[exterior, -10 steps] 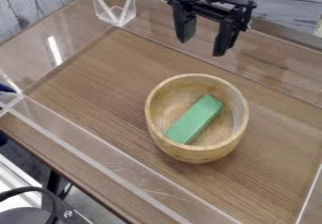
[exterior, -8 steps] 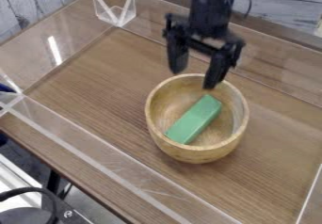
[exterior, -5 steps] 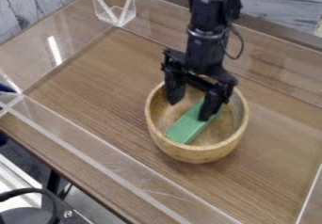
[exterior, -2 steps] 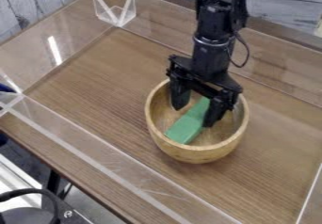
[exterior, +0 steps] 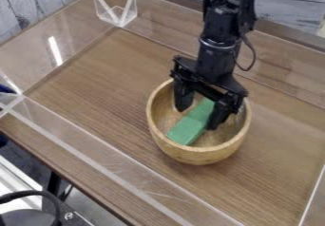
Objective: Remove the green block from inside the brown bowl and put it on the table
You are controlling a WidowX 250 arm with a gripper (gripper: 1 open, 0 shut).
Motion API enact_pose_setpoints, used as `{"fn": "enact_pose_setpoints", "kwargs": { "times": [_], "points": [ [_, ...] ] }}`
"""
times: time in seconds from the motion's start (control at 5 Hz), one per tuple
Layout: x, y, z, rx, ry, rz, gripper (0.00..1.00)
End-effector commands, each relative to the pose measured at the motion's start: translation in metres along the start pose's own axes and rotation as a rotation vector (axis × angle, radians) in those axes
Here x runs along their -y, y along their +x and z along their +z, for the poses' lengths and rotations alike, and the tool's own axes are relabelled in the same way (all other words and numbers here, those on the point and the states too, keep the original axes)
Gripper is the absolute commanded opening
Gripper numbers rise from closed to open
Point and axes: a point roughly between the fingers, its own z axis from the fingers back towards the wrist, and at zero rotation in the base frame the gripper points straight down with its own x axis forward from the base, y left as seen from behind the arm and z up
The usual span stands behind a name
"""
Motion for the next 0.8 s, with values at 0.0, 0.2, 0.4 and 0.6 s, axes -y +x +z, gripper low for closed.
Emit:
{"fn": "enact_pose_setpoints", "kwargs": {
  "times": [0.0, 0.2, 0.4, 0.6],
  "points": [
    [-0.0009, 0.0066, 0.0155, 0.057, 0.017, 0.003, 1.00],
    [-0.0009, 0.0063, 0.0164, 0.061, 0.024, 0.007, 1.00],
    [-0.0007, 0.0058, 0.0171, 0.067, 0.027, 0.009, 1.00],
    [-0.0006, 0.0050, 0.0182, 0.076, 0.028, 0.011, 1.00]
  ]
}}
